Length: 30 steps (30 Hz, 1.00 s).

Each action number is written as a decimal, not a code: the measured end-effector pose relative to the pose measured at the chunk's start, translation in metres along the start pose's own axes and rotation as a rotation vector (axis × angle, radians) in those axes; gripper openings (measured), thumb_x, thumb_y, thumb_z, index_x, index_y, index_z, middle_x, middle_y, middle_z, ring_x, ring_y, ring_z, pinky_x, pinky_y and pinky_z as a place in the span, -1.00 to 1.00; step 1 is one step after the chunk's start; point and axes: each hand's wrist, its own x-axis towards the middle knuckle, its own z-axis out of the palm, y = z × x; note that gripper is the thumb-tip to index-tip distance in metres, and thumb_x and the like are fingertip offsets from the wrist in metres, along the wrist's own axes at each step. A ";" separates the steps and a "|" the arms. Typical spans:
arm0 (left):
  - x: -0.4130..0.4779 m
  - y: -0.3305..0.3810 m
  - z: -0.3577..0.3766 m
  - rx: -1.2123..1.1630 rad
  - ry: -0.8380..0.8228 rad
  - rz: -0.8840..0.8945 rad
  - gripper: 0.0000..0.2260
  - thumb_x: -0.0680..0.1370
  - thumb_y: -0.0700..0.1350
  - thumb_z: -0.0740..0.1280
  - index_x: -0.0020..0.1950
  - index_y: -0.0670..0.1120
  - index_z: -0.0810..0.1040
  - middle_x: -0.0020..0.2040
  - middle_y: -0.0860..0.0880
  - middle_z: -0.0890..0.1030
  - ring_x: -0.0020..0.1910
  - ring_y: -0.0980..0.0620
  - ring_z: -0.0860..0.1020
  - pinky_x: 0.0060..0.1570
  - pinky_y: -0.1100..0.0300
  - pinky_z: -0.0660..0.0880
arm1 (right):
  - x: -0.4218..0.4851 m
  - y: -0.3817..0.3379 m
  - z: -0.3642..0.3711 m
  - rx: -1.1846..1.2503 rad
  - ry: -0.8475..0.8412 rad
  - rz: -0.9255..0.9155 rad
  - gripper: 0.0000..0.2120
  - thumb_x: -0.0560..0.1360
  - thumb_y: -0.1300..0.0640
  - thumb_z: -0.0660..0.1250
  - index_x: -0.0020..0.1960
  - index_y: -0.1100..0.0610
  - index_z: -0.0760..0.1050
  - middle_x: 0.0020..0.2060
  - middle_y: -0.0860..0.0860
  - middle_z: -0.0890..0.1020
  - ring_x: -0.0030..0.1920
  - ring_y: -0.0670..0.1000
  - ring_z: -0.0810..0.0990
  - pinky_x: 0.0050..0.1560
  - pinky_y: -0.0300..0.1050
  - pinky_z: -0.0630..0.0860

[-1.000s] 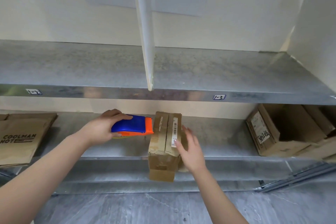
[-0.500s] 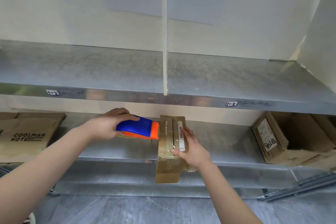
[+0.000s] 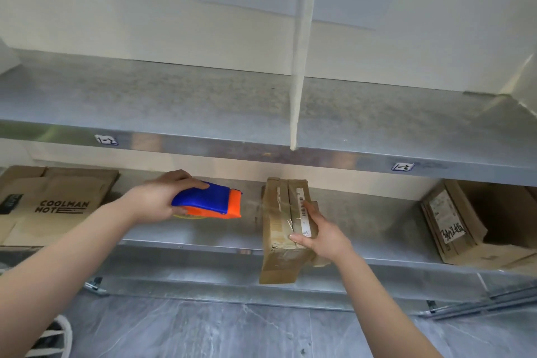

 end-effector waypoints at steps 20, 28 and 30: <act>0.058 0.044 0.063 -0.109 -0.244 -0.150 -0.47 0.44 -0.10 0.42 0.39 0.10 0.39 0.29 0.05 0.47 0.14 0.06 0.43 0.09 0.21 0.37 | 0.002 -0.003 0.001 0.118 -0.034 0.034 -0.03 0.30 -0.39 0.40 0.53 -0.30 -0.07 0.42 -0.12 0.43 0.37 0.03 0.45 0.31 -0.04 0.46; 0.044 0.018 0.060 -0.012 -0.186 -0.179 -0.38 0.41 0.08 0.45 0.44 0.09 0.36 0.31 -0.07 0.41 0.23 -0.07 0.40 0.15 0.19 0.35 | 0.001 -0.001 0.001 0.162 -0.040 0.039 0.02 0.17 -0.52 0.33 0.51 -0.37 -0.08 0.40 -0.13 0.44 0.36 0.02 0.46 0.31 -0.06 0.46; 0.032 -0.003 0.057 0.075 -0.158 -0.203 -0.43 0.47 0.06 0.43 0.45 0.14 0.34 0.31 -0.09 0.38 0.28 -0.11 0.36 0.15 0.18 0.33 | 0.001 -0.002 0.000 0.153 -0.040 0.039 0.09 0.07 -0.59 0.25 0.51 -0.38 -0.08 0.41 -0.13 0.44 0.35 0.02 0.46 0.31 -0.04 0.47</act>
